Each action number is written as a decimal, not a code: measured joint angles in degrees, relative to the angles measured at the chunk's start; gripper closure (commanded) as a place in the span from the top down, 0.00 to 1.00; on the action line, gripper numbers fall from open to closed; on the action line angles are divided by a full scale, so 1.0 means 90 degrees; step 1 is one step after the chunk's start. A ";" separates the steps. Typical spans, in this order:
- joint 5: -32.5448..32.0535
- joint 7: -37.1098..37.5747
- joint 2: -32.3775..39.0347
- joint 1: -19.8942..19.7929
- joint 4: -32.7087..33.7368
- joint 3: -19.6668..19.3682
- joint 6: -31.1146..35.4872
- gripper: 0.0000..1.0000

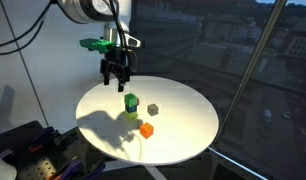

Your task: Pick up the green block and put it on the table

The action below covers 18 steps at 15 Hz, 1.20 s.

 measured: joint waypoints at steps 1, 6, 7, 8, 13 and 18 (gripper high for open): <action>0.0000 0.0000 0.0005 0.0000 -0.0005 0.0000 0.0000 1.00; 0.0046 0.0014 0.0084 0.0009 0.0132 0.0000 0.0145 1.00; 0.0051 0.0014 0.0103 0.0012 0.0187 0.0000 0.0144 1.00; 0.0049 0.0014 0.0106 0.0012 0.0161 0.0000 0.0094 1.00; 0.0048 0.0014 0.0107 0.0012 0.0019 0.0000 0.0071 1.00; 0.0048 0.0014 0.0106 0.0012 0.0019 0.0000 0.0071 1.00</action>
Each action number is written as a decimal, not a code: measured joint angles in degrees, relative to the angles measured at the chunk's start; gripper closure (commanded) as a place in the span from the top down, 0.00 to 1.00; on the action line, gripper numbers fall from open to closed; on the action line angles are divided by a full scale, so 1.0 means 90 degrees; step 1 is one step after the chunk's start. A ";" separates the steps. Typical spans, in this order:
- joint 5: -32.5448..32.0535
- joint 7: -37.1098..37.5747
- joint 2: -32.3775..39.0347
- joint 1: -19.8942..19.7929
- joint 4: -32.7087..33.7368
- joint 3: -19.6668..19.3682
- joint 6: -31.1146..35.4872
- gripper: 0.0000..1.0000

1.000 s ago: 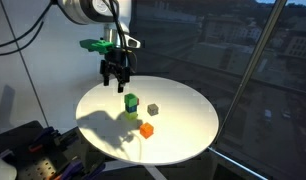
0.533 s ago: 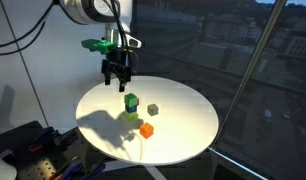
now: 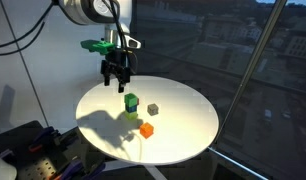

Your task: Pick up the green block and put it on the table

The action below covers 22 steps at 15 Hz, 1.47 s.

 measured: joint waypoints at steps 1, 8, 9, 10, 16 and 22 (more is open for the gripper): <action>0.0000 0.0000 0.0000 0.0000 0.0000 0.0000 0.0000 1.00; 0.0041 0.0000 0.0030 0.0004 0.0219 0.0000 0.0076 1.00; 0.0042 0.0000 0.0034 0.0005 0.0219 0.0000 0.0076 1.00; 0.0042 0.0000 0.0038 0.0005 0.0219 0.0000 0.0076 1.00; 0.0042 0.0000 0.0045 0.0007 0.0220 0.0000 0.0076 1.00; 0.0042 0.0000 0.0045 0.0007 0.0220 0.0000 0.0076 1.00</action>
